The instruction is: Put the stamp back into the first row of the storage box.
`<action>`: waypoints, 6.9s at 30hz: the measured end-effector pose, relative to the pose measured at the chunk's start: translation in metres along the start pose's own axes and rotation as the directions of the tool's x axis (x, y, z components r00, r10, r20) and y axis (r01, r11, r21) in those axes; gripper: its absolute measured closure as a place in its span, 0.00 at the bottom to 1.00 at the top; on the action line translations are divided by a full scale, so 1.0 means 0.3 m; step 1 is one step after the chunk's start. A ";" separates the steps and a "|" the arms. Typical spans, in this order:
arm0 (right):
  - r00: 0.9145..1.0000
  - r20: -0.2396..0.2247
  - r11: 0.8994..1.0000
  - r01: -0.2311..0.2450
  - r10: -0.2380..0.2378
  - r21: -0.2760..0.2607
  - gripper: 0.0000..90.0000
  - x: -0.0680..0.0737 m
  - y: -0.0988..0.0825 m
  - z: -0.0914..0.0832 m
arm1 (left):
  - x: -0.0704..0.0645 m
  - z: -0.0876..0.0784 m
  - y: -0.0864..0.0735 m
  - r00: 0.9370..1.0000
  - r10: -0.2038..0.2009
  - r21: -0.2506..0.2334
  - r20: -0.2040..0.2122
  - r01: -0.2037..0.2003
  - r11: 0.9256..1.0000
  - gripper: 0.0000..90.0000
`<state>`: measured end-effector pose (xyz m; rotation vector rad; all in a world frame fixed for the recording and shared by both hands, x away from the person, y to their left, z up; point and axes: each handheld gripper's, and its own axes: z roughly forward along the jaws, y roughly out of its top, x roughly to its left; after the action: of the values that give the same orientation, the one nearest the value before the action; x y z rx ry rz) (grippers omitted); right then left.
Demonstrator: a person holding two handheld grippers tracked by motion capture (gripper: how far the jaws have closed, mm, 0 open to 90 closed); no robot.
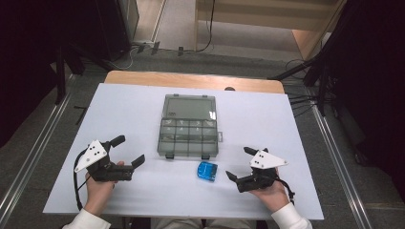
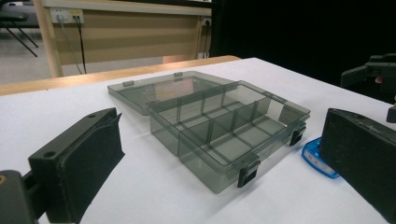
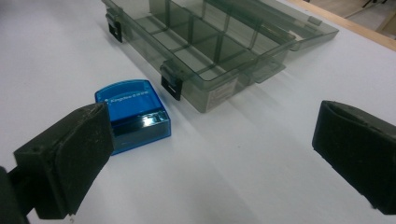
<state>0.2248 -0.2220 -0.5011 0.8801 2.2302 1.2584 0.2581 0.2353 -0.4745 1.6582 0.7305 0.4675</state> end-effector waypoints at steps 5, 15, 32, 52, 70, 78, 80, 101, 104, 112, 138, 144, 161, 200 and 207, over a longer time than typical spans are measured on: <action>0.999 -0.024 0.999 0.028 -0.027 0.041 0.00 0.019 0.018 0.022 | -0.001 -0.001 0.001 1.000 0.001 -0.002 0.003 -0.001 1.000 0.00; 0.993 -0.081 0.988 0.092 -0.083 0.120 0.00 0.057 0.058 0.075 | -0.002 0.001 0.000 1.000 -0.001 0.000 0.008 0.001 1.000 0.00; 0.961 -0.208 0.940 0.231 -0.180 0.250 0.00 0.086 0.130 0.158 | -0.007 0.004 -0.003 1.000 0.014 0.014 0.001 -0.014 1.000 0.00; 0.918 -0.291 0.850 0.369 -0.270 0.376 0.11 0.127 0.175 0.245 | -0.014 0.009 -0.005 0.999 0.014 0.019 0.036 -0.014 1.000 0.00; 0.917 -0.315 0.819 0.370 -0.246 0.438 0.36 0.112 0.173 0.275 | -0.015 0.010 -0.005 0.999 0.014 0.023 0.030 -0.014 1.000 0.00; 0.908 -0.360 0.815 0.370 -0.215 0.447 0.46 0.103 0.173 0.285 | -0.016 0.011 -0.005 0.999 0.010 0.022 0.033 -0.011 1.000 0.00; 0.907 -0.362 0.816 0.370 -0.214 0.445 0.46 0.102 0.173 0.285 | -0.016 0.011 -0.006 0.999 0.010 0.022 0.034 -0.010 1.000 0.00; 0.909 -0.374 0.849 0.337 -0.181 0.407 0.46 0.056 0.257 0.250 | -0.016 0.013 -0.006 0.999 0.003 0.020 0.033 -0.003 1.000 0.00; 0.907 -0.383 0.857 0.332 -0.176 0.394 0.46 0.035 0.299 0.245 | -0.015 0.013 -0.006 0.999 0.002 0.021 0.034 -0.003 1.000 0.00; 0.909 -0.386 0.862 0.316 -0.157 0.396 0.46 -0.002 0.369 0.272 | -0.014 0.013 -0.006 0.999 -0.006 0.022 0.036 0.005 1.000 0.00; 0.910 -0.396 0.870 0.290 -0.121 0.399 0.46 -0.170 0.570 0.410 | -0.012 0.016 -0.007 0.998 -0.012 0.023 0.059 0.011 1.000 0.00; 0.898 -0.411 0.870 0.322 -0.155 0.375 0.46 -0.197 0.597 0.455 | -0.006 0.015 -0.007 0.996 -0.032 0.020 0.078 0.031 0.999 0.00; 0.883 -0.421 0.835 0.383 -0.207 0.394 0.46 -0.226 0.529 0.593 | -0.007 0.015 -0.007 0.996 -0.031 0.022 0.082 0.030 0.999 0.00; 0.984 -0.161 0.882 0.143 -0.078 0.448 0.00 -0.225 0.547 0.292 | -0.024 0.003 -0.002 0.997 -0.017 -0.009 0.075 0.018 1.000 0.00; 0.993 -0.111 0.899 0.081 -0.037 0.430 0.00 -0.241 0.497 0.187 | -0.028 0.002 0.000 0.997 -0.015 -0.016 0.073 0.016 1.000 0.00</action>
<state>0.3583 -0.1822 -0.3955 0.9088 2.6531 0.7989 0.2524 0.2292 -0.4740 1.6441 0.6836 0.3995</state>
